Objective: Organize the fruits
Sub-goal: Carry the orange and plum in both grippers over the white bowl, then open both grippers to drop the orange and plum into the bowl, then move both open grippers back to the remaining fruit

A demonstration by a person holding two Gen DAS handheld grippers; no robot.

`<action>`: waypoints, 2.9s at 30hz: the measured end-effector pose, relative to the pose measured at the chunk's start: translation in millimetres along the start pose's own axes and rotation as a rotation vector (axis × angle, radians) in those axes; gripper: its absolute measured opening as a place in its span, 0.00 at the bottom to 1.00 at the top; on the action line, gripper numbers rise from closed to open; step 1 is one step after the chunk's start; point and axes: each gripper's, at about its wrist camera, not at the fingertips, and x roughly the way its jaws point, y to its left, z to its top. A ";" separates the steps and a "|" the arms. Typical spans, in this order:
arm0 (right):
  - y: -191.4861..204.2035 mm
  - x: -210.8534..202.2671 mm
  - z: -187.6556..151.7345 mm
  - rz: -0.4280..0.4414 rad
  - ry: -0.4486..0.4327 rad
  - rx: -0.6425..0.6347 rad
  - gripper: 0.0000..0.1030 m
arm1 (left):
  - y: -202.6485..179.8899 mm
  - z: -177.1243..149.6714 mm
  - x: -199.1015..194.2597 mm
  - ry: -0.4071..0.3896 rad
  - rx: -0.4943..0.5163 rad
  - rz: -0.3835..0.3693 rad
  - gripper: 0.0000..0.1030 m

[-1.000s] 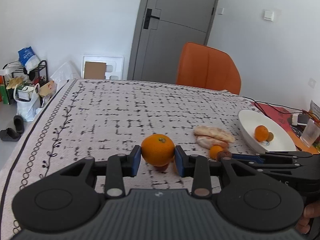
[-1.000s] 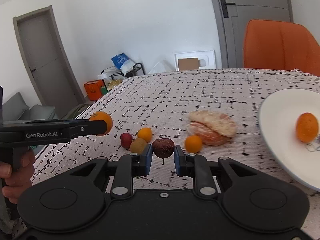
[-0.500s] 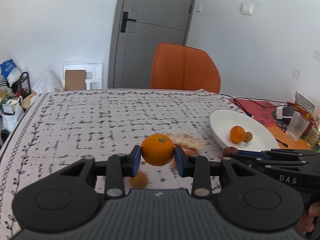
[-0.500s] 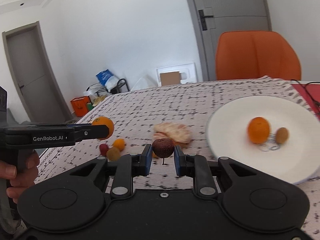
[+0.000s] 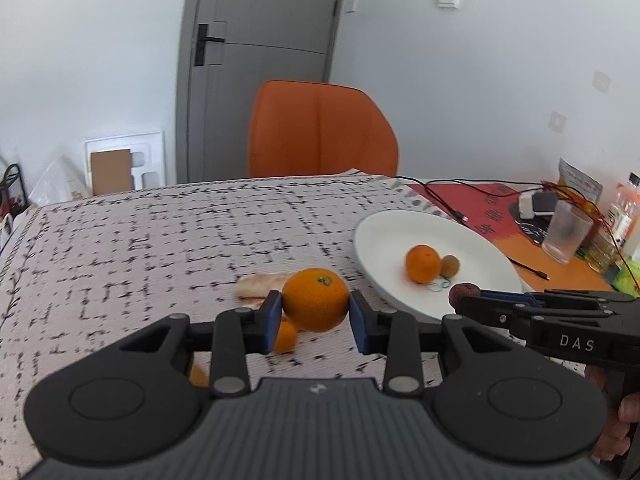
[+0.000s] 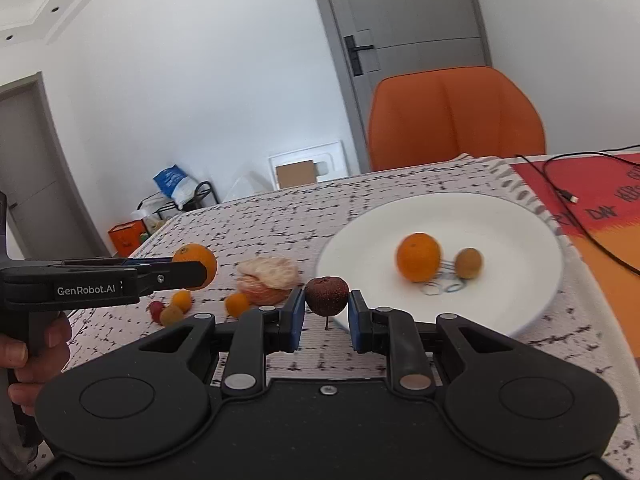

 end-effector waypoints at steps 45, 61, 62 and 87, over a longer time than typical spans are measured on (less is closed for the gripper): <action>-61.4 -35.7 -9.1 -0.131 -0.060 0.106 0.48 | -83.7 21.1 45.7 0.026 0.177 -0.092 0.57; -37.6 -24.1 -8.2 -0.090 -0.068 0.100 0.66 | -26.5 10.0 10.9 0.028 0.118 0.053 0.76; -34.7 -22.9 -8.0 -0.088 -0.068 0.095 0.67 | -22.3 9.1 7.8 0.027 0.112 0.062 0.76; 29.5 6.0 1.4 0.004 -0.036 0.004 0.98 | 66.9 -3.8 -41.6 -0.031 -0.034 0.219 0.85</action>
